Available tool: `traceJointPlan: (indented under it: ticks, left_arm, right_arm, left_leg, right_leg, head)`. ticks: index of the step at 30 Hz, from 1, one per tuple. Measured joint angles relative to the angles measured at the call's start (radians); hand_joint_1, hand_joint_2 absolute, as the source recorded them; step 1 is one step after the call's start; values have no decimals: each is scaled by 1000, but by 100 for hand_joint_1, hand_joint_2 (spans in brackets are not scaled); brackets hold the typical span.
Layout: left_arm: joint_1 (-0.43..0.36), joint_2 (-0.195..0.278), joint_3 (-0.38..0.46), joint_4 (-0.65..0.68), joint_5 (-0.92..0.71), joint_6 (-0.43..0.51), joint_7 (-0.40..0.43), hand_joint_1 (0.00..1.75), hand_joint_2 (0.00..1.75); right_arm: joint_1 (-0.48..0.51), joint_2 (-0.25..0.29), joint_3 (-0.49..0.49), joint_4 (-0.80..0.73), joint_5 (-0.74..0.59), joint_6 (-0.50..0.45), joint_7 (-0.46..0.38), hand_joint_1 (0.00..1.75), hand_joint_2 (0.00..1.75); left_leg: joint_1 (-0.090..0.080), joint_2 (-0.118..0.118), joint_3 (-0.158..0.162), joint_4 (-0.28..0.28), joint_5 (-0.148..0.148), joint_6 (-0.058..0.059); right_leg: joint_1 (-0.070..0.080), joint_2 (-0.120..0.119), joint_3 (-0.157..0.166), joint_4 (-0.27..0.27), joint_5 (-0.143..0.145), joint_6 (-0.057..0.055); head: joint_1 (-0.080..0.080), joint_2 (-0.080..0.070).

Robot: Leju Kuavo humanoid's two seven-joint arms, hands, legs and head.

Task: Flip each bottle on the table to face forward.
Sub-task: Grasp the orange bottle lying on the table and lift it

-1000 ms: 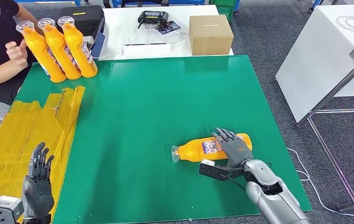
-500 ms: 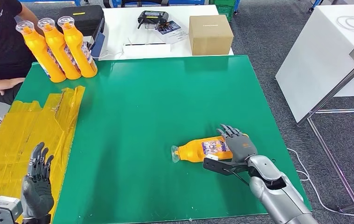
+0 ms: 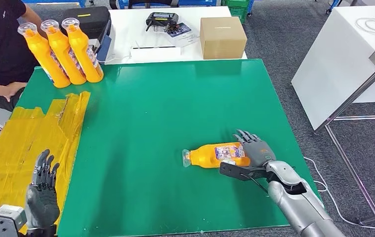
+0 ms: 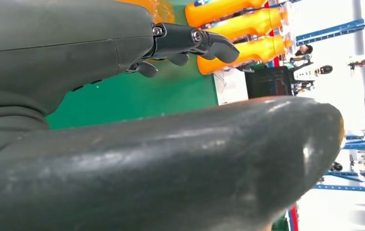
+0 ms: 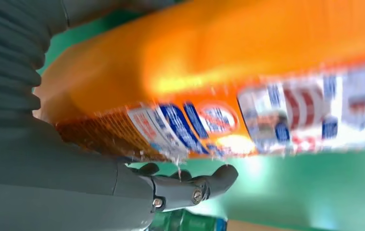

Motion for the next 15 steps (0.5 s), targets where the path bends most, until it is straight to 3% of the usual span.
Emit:
traceJointPlan:
  ticks: [5, 15]
  left_arm:
    - [-31, 22, -32, 42, 12, 18, 0, 0, 0]
    - [-44, 46, -63, 75, 20, 31, 3, 0, 0]
  right_arm:
    - [-37, -20, 15, 76, -75, 52, -64, 175, 175]
    - [-64, -32, 48, 115, -105, 65, -69, 175, 175]
  left_leg:
    - [0, 0, 8, 0, -1, 0]
    - [0, 0, 13, 0, -1, 0]
  right_leg:
    - [0, 0, 2, -1, 0, 0]
    - [0, 0, 4, -2, -1, 0]
  head:
    - [0, 0]
    - [0, 0]
